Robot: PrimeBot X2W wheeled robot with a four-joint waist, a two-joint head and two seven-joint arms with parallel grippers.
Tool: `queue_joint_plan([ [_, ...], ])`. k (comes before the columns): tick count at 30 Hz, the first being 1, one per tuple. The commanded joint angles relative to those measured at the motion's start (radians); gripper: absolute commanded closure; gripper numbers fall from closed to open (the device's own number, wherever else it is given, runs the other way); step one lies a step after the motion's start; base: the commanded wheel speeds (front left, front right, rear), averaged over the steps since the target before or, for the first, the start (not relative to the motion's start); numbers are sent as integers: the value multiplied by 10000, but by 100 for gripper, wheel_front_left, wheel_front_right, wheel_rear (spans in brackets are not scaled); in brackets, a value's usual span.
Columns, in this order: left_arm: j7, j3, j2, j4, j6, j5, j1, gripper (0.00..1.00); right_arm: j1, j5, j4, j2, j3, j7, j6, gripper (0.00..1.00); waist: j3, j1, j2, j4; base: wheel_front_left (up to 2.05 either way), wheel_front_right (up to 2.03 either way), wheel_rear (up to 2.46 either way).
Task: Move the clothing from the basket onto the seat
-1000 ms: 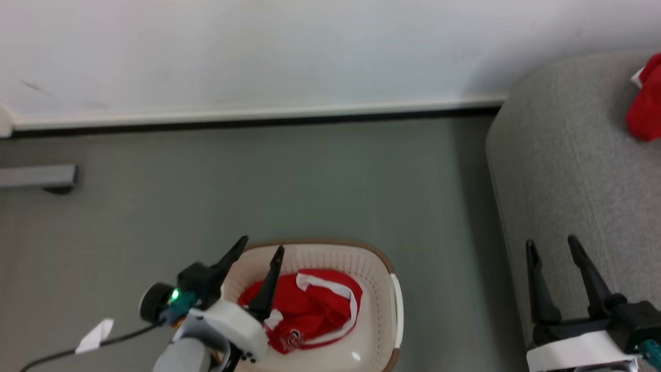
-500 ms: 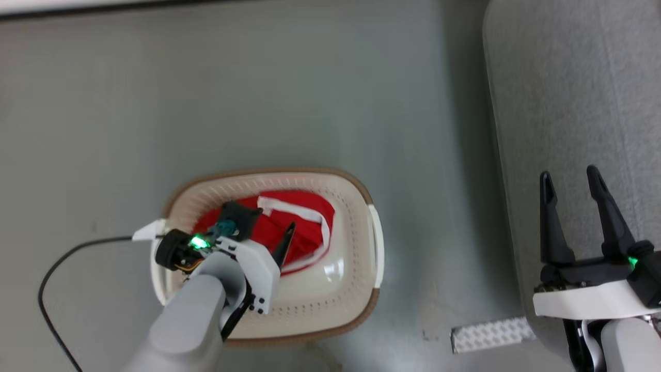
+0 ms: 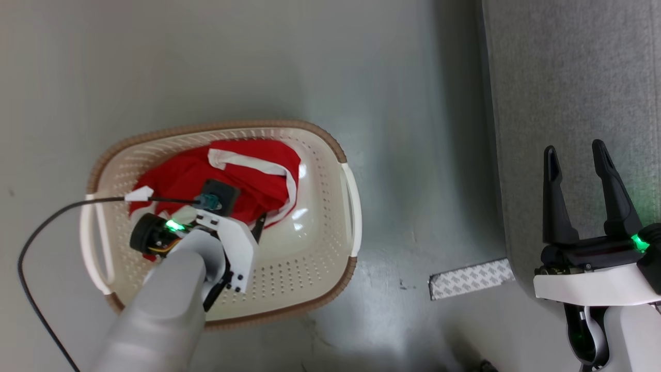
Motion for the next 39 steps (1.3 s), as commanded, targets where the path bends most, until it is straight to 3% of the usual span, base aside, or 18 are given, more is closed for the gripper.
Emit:
queue_joint_plan([
  [1, -33, -5, 83, 81, 21, 48, -118, 0, -108, 41, -73, 8, 11, 1, -20, 0, 285, -2, -1, -176, 0, 0, 0],
  [22, -435, -442, 228, 1450, 365, 258, -1508, 0, -3, 208, -358, 37, 51, 59, 33, 0, 1757, -2, -1, -413, 0, 0, 0],
  [39, -938, -302, -57, 1876, 776, -280, -2155, 0, 411, 76, -675, 57, -171, 89, 51, 0, 2077, -2, -1, -308, 0, 0, 0],
])
